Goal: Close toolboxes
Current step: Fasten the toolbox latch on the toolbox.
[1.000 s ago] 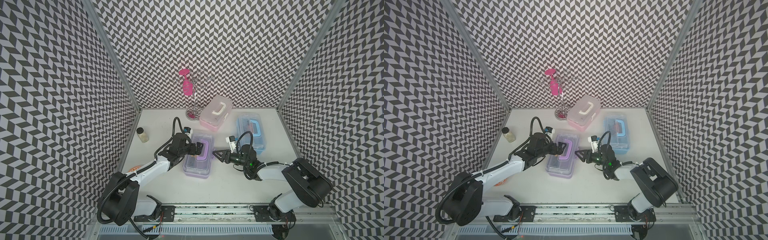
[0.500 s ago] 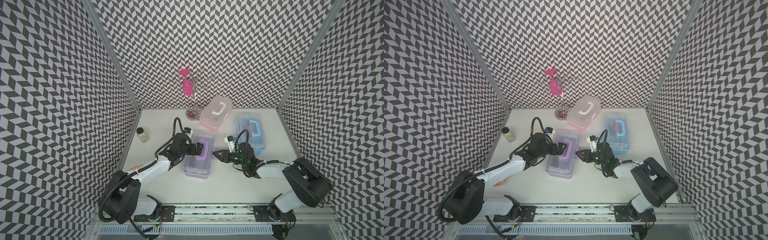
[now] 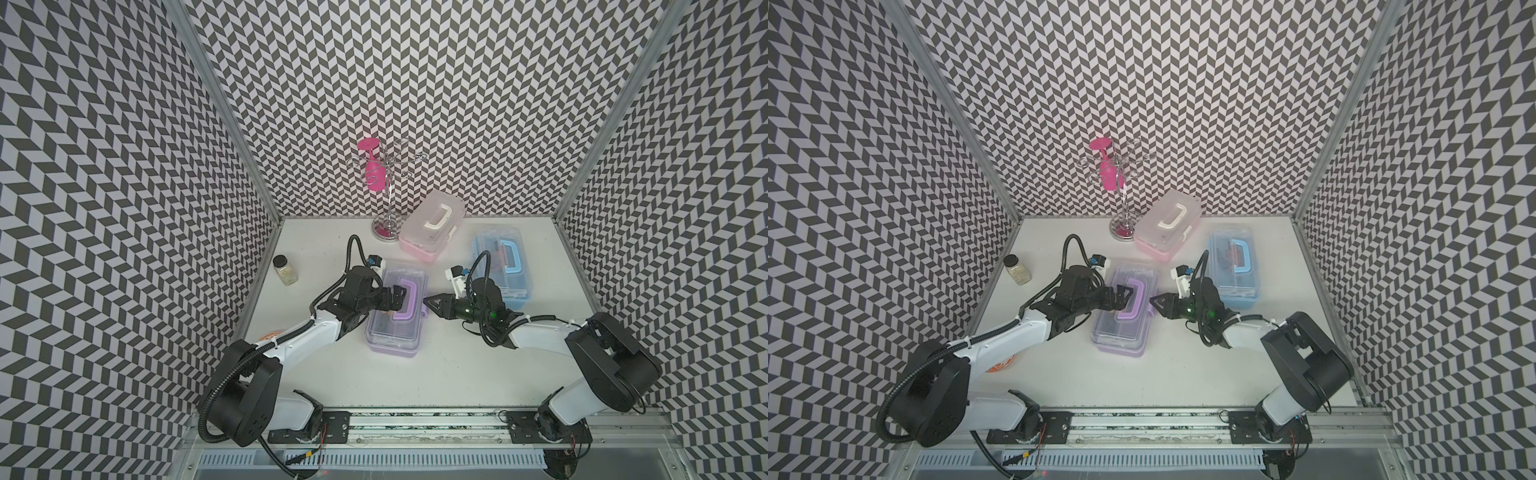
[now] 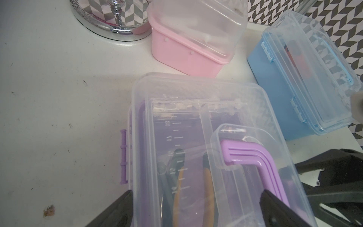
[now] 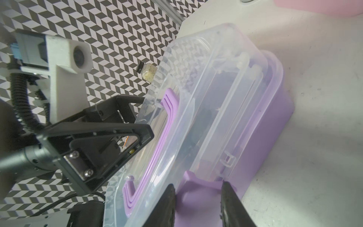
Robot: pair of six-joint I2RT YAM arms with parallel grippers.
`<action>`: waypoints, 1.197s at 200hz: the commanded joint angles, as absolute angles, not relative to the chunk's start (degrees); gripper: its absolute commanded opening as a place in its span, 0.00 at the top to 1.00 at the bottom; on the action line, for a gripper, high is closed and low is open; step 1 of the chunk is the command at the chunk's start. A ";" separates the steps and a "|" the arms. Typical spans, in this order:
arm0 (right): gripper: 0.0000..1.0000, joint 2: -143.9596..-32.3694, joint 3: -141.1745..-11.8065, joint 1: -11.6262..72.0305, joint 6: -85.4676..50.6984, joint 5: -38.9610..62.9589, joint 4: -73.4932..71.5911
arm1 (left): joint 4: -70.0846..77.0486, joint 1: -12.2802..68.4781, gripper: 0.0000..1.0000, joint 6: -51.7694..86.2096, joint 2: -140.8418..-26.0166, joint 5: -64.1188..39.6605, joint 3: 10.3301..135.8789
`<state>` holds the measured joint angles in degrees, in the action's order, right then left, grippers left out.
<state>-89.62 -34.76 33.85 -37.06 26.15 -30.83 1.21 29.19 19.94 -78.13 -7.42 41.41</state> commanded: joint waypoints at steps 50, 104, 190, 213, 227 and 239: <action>0.65 -89.91 -36.30 36.47 -34.02 21.40 -24.43 | 2.39 29.16 0.01 19.42 -79.27 -8.82 42.11; 0.68 -90.60 -35.94 36.56 -35.15 24.59 -26.80 | 2.60 29.15 0.01 19.60 -79.26 -9.13 42.04; 0.65 -89.15 -37.23 37.53 -33.76 14.78 -20.84 | 3.43 29.24 0.01 20.15 -80.07 -9.91 41.78; 0.52 -86.80 -37.70 37.35 -32.56 13.25 -19.37 | 3.36 29.10 0.01 20.01 -80.10 -9.72 41.61; 0.49 -85.20 -38.43 37.11 -31.55 11.81 -17.58 | 3.19 29.10 0.01 19.87 -79.98 -9.46 41.50; 0.48 -83.80 -38.81 36.92 -30.91 10.27 -15.90 | 3.17 29.12 0.01 19.95 -79.98 -9.40 41.51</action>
<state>-87.57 -36.62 37.06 -33.26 14.68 -18.59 2.37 28.84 19.66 -79.42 -7.40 41.41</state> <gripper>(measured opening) 0.513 0.994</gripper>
